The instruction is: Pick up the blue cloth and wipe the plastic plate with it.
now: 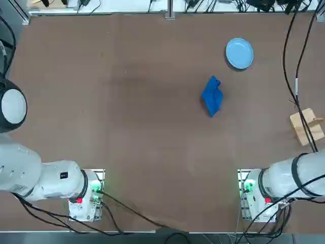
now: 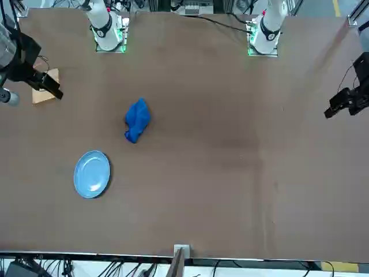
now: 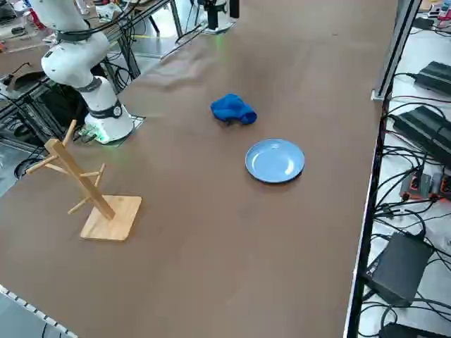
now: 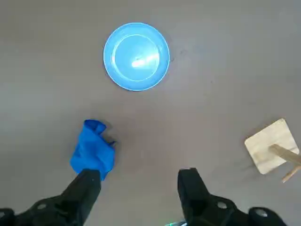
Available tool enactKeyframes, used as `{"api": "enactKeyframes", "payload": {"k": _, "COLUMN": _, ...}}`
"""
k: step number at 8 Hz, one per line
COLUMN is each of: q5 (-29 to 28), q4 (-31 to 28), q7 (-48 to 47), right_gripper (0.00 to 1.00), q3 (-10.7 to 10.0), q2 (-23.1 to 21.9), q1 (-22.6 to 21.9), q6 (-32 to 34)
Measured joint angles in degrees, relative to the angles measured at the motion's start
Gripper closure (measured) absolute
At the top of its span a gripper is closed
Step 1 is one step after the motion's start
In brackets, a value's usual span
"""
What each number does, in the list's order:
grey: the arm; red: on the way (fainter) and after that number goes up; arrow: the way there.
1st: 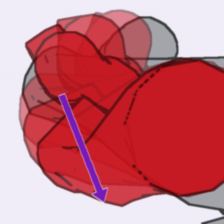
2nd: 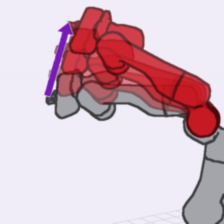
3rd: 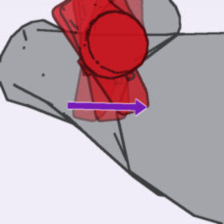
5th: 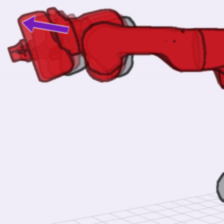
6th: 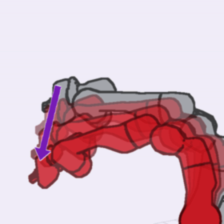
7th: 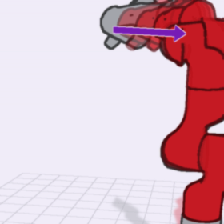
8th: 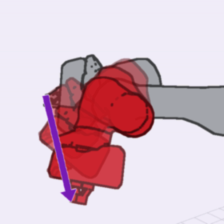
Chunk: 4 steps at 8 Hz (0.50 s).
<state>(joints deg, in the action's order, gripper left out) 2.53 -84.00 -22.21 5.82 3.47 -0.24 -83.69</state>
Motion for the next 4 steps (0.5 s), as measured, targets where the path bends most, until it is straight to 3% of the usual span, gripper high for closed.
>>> {"api": "enactKeyframes", "payload": {"k": 4, "q5": 0.0, "q4": 0.0, "q7": -0.01, "right_gripper": 0.0, "q3": 0.11, "q2": -0.04, "q1": -0.05, "q6": -0.03}}
